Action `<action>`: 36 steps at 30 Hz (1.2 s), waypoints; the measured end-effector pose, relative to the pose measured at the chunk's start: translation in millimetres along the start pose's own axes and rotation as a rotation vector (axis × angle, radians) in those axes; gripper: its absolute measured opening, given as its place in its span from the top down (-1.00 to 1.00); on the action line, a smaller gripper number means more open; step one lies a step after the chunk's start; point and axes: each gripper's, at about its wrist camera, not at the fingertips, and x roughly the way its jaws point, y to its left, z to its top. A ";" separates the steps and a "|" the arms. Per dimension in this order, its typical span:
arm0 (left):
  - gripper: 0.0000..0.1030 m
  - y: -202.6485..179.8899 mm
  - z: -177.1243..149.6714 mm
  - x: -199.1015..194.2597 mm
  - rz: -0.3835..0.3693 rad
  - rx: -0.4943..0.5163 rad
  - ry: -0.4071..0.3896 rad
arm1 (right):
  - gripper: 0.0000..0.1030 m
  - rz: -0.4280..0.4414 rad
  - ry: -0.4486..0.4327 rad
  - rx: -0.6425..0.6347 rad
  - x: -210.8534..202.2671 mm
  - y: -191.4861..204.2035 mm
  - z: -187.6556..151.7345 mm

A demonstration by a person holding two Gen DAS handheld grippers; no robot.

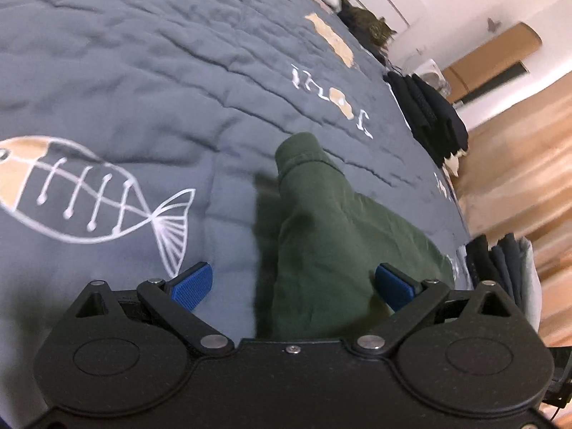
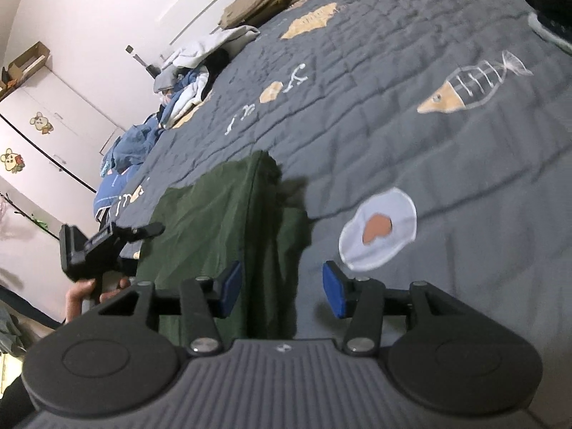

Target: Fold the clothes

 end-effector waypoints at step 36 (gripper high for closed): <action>-0.99 -6.0 8.6 21.9 -0.054 0.101 0.049 | -1.00 0.196 0.384 0.049 40.3 1.0 -44.8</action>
